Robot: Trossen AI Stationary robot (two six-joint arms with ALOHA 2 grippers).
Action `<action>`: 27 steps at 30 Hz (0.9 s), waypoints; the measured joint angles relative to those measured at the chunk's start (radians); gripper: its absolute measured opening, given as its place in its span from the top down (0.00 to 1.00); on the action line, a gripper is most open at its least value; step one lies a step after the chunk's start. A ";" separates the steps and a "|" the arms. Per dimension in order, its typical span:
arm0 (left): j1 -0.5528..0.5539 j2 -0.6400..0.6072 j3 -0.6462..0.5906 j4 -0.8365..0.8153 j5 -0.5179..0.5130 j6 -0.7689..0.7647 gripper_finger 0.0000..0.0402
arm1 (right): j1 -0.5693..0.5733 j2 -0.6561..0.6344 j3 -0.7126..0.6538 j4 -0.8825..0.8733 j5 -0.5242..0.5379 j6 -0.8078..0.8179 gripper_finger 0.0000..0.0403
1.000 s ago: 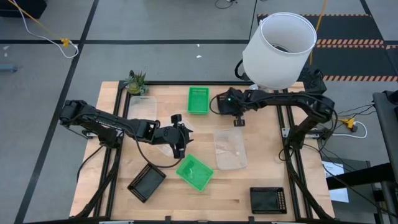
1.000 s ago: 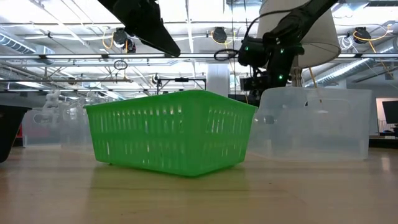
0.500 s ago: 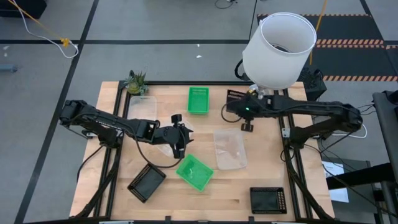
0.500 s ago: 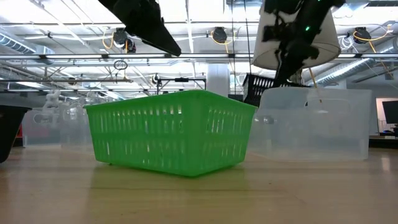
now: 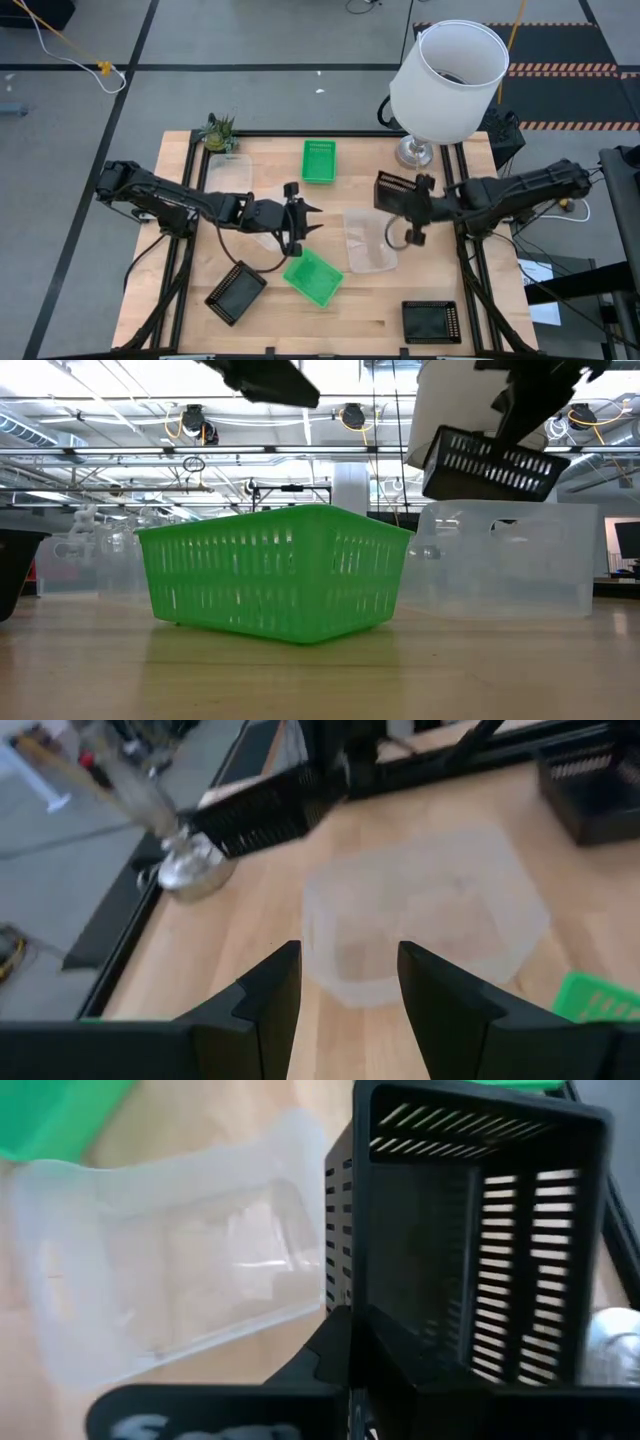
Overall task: Stack baskets by color
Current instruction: Stack the top black bin on top of the bottom right black bin
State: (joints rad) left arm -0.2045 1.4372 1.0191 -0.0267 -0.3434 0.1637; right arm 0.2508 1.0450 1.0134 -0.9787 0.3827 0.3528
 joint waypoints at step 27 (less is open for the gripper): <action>-0.066 0.000 0.076 0.066 0.029 0.032 0.35 | 0.260 0.021 0.000 0.098 0.008 0.214 0.97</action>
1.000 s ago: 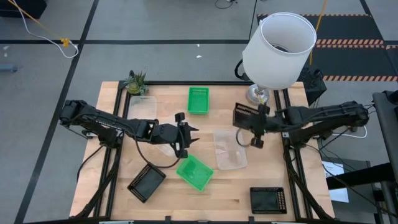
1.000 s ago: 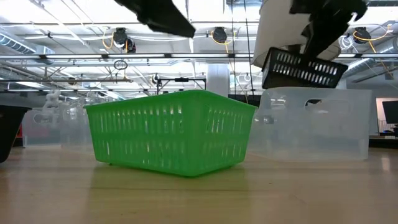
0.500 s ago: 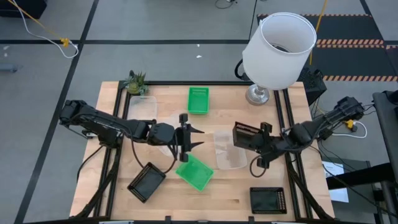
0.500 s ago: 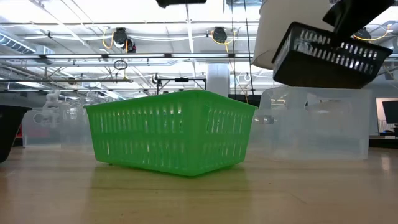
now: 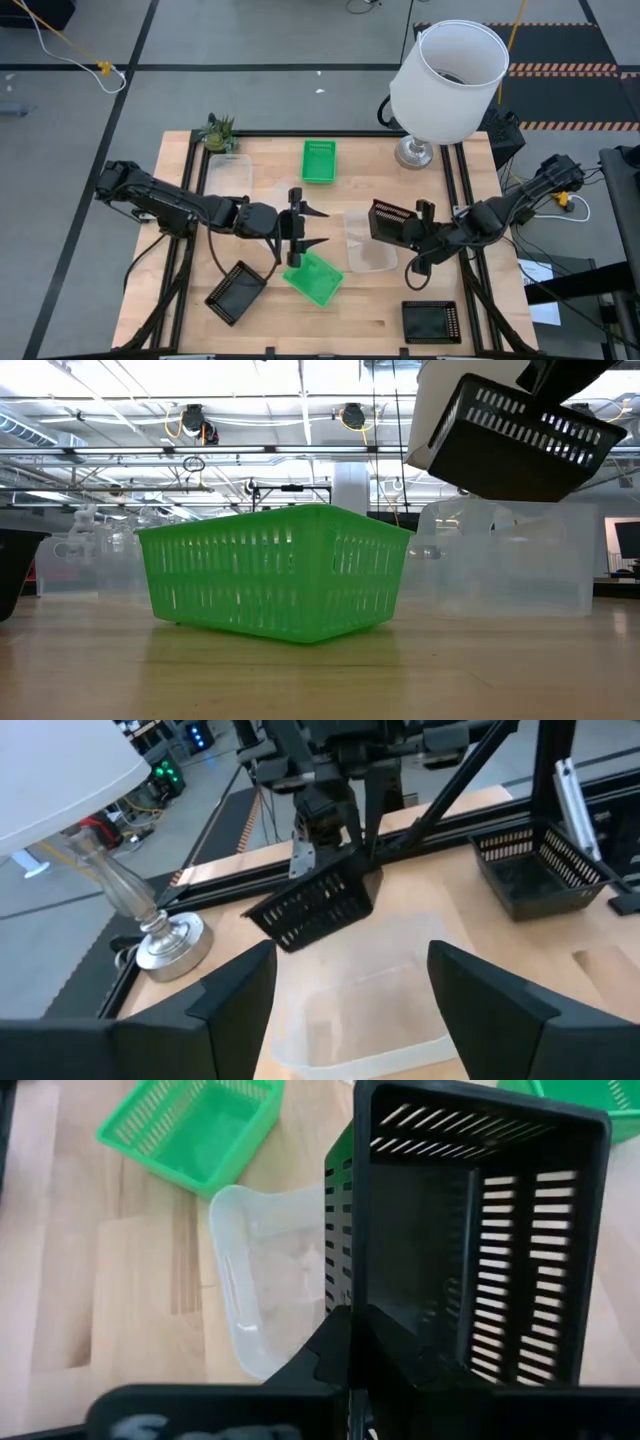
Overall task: Stack baskets by color
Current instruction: Stack the top black bin on top of the bottom right black bin
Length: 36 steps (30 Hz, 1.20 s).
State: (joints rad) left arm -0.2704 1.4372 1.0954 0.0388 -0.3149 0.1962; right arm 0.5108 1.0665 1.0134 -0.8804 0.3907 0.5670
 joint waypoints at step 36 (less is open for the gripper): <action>-0.068 0.000 0.000 -0.074 -0.134 -0.253 0.54 | 0.635 0.746 0.748 -0.557 -0.107 0.656 0.97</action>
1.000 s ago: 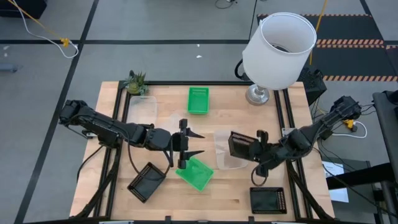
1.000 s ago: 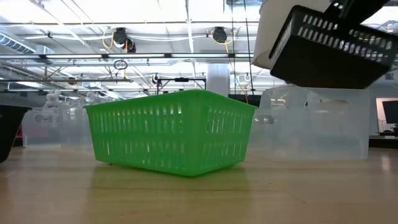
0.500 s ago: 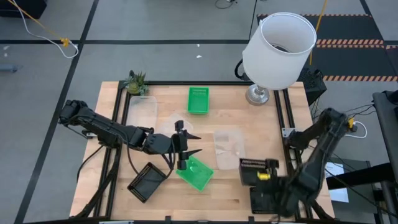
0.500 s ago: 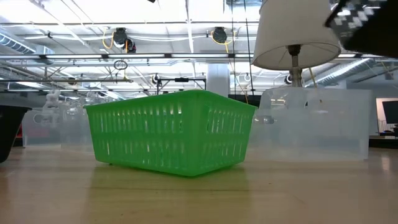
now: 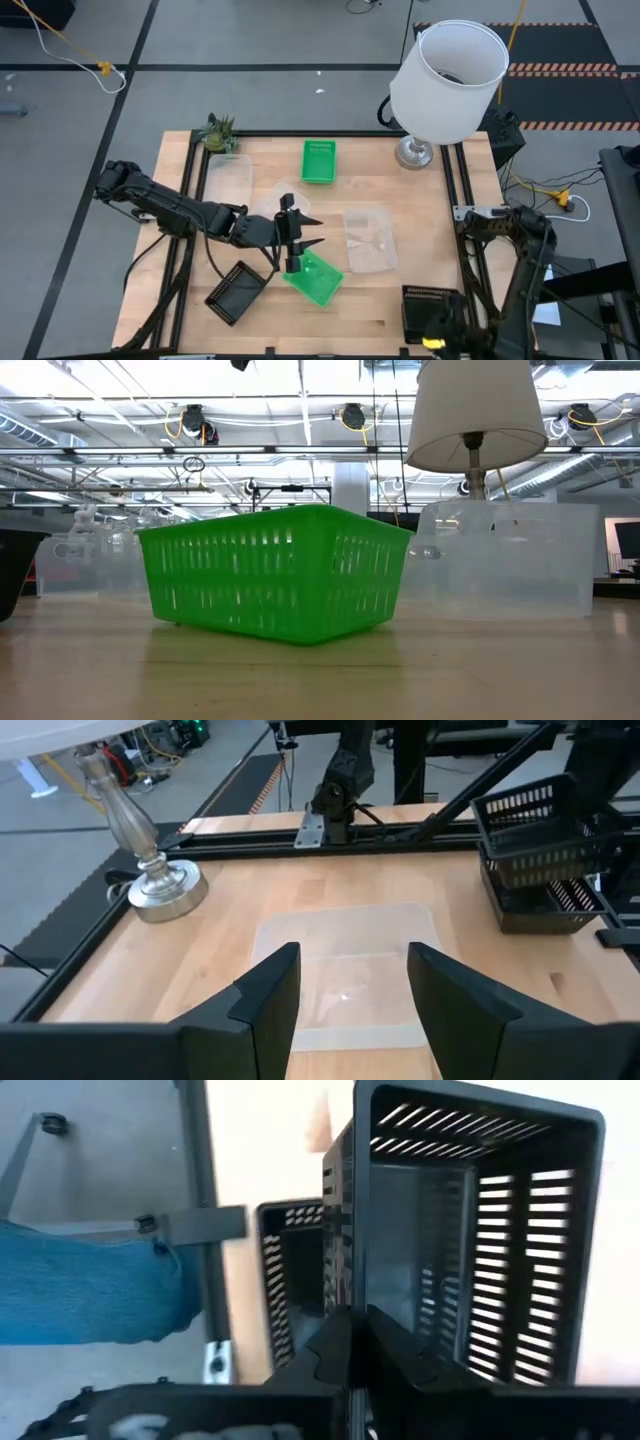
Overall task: Stack baskets by color
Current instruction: Stack the top black bin on top of the bottom right black bin
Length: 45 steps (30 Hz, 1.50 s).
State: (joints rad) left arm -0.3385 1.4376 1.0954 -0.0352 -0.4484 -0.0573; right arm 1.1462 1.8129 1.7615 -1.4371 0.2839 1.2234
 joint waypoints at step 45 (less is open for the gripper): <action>-0.004 0.000 0.000 0.001 0.000 -0.030 0.54 | 0.072 0.088 -0.064 0.094 0.025 0.019 0.97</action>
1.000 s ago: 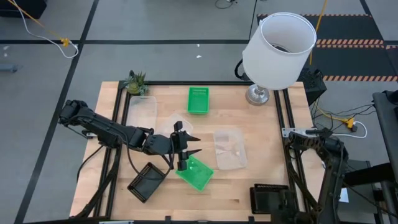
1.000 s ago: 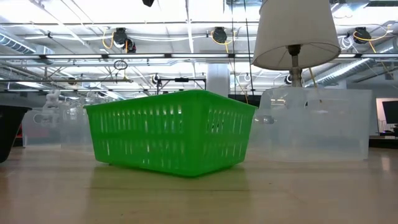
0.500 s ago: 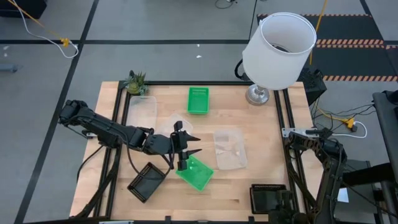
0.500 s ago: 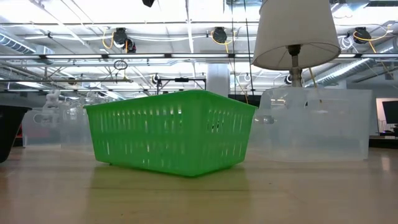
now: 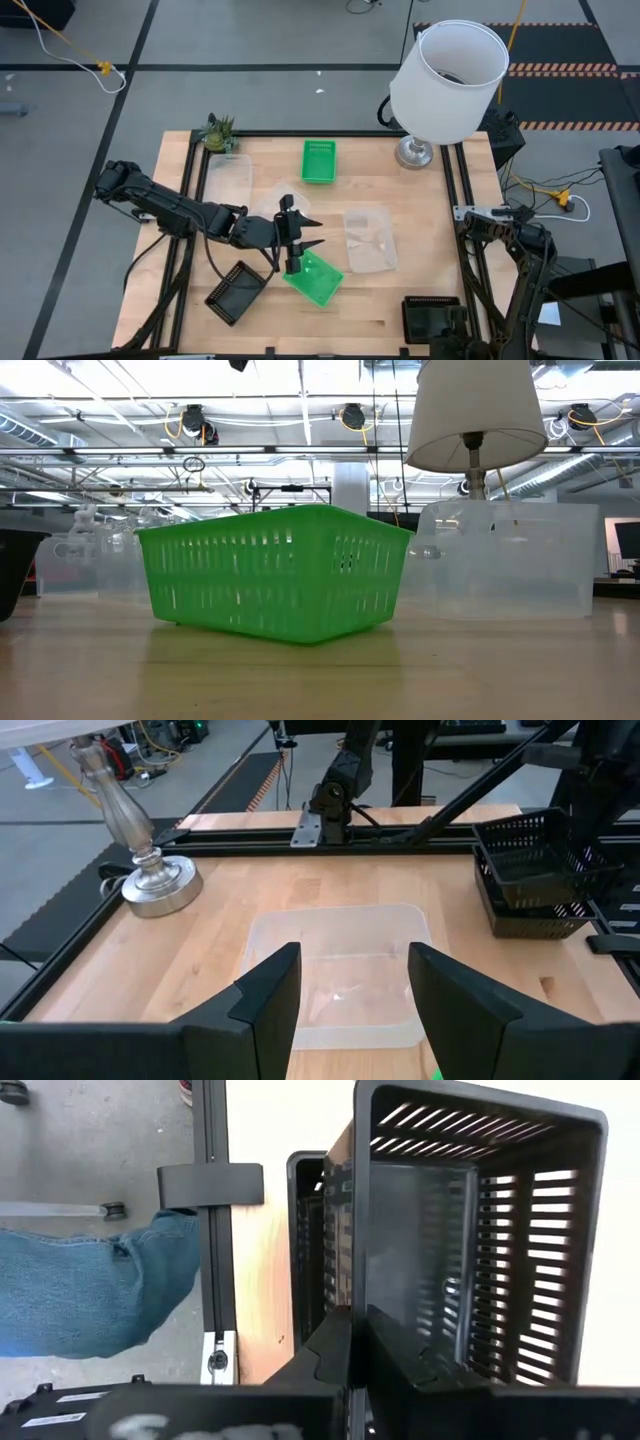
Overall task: Stack baskets by color
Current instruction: Stack the top black bin on top of the bottom right black bin
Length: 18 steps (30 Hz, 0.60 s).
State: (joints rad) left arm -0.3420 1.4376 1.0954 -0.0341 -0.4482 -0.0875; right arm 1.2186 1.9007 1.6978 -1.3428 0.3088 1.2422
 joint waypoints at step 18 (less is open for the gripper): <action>0.000 0.000 0.000 0.000 0.000 0.000 0.54 | -0.007 0.000 -0.008 0.004 0.002 0.002 0.94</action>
State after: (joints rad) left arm -0.3422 1.4378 1.0954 -0.0341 -0.4480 -0.0872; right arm 1.2118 1.9007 1.6898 -1.3389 0.3107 1.2446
